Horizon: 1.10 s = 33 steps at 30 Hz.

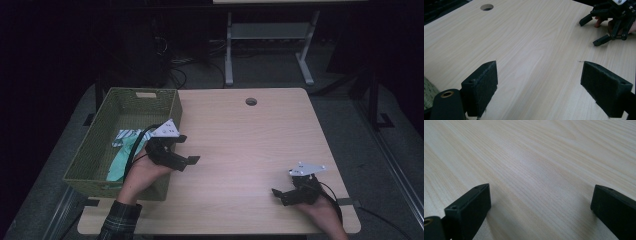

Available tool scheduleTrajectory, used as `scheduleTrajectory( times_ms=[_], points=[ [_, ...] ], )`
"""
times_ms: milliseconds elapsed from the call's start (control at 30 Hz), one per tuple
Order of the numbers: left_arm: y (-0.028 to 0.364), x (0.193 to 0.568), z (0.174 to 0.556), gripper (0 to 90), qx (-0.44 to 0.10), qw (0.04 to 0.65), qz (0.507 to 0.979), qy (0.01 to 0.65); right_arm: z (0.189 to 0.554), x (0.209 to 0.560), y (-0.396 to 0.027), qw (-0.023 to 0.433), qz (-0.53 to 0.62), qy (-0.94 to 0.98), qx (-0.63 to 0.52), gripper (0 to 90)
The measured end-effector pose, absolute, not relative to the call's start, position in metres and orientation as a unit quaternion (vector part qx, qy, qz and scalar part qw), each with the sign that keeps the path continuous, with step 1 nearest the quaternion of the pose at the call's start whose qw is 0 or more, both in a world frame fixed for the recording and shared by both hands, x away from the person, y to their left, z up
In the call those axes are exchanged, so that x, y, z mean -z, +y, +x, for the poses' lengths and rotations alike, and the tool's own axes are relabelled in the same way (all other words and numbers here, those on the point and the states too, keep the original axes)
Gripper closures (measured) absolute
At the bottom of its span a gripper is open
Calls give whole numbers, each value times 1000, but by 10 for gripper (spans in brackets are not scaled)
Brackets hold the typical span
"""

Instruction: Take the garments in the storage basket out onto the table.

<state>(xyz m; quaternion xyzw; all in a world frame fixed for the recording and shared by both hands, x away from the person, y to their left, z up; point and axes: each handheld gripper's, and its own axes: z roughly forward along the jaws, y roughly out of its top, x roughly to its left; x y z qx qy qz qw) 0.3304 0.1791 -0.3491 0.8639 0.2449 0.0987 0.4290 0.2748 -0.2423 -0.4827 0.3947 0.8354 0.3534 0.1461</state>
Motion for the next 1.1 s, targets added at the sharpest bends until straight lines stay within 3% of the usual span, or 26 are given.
scheduleTrajectory(
  times_ms=[1100],
  points=[
    [216,351,337,141,-115,404,864,278,275,483,-242,146,395,836,-353,26]
  ],
)
